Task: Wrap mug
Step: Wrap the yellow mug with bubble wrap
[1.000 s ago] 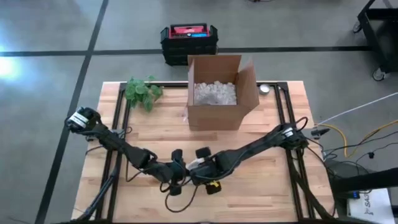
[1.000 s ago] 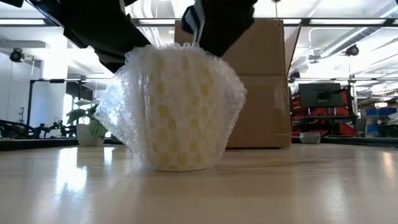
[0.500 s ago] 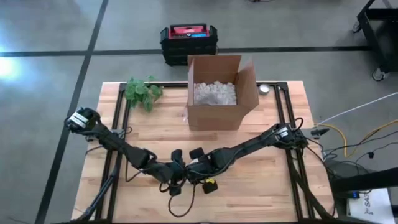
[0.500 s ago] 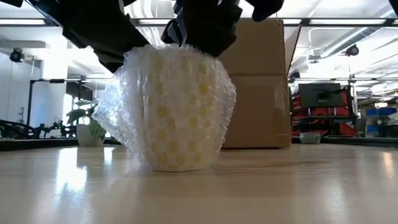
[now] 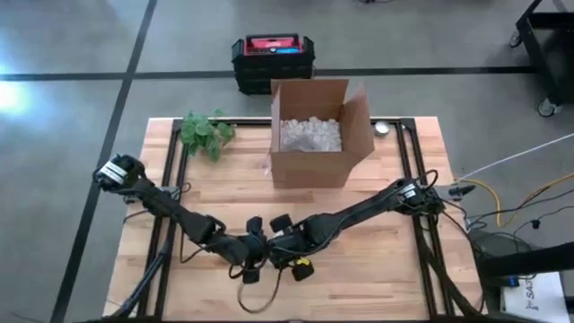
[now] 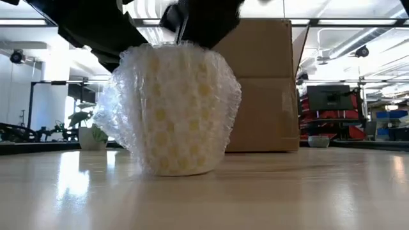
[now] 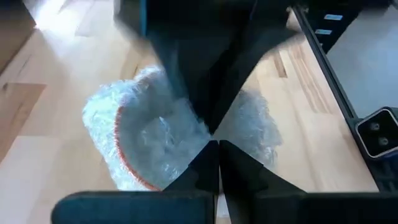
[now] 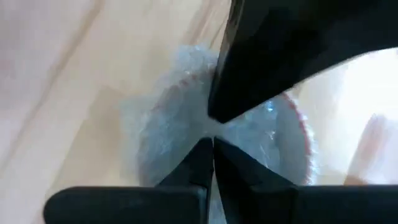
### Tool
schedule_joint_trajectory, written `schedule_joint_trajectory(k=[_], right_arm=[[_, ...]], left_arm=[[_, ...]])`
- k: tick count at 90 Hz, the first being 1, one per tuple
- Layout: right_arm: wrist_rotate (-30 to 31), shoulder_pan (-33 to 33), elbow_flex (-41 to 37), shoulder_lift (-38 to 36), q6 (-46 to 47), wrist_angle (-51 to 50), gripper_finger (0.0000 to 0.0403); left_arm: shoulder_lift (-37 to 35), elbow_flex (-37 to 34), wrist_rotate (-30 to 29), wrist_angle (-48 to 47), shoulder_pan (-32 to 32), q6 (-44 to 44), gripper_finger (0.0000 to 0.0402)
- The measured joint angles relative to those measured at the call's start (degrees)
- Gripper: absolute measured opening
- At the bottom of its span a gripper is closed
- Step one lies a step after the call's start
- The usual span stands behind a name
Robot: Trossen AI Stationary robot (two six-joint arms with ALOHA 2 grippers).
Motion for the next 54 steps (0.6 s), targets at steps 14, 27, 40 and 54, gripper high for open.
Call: schedule_joint_trajectory(k=[14, 27, 40, 54], right_arm=[[-0.07, 0.21, 0.18, -2.42, 2.17, -2.14, 0.0002], [0.49, -0.04, -0.17, -1.57, 2.26, -0.68, 0.0002], [0.81, -0.71, -1.93, 2.03, 2.26, 2.07, 0.0002], [0.31, -1.15, -2.9, 5.16, 2.24, 2.24, 0.0002]], left_arm=[[0.0, 0.0, -0.18, 0.06, 0.01, 0.0, 0.0], [0.02, 0.0, -0.21, 0.25, 0.01, -0.02, 0.0], [0.04, 0.0, -0.28, 0.28, 0.01, -0.02, 0.0], [-0.31, 0.0, 0.01, 0.31, 0.01, -0.02, 0.0]])
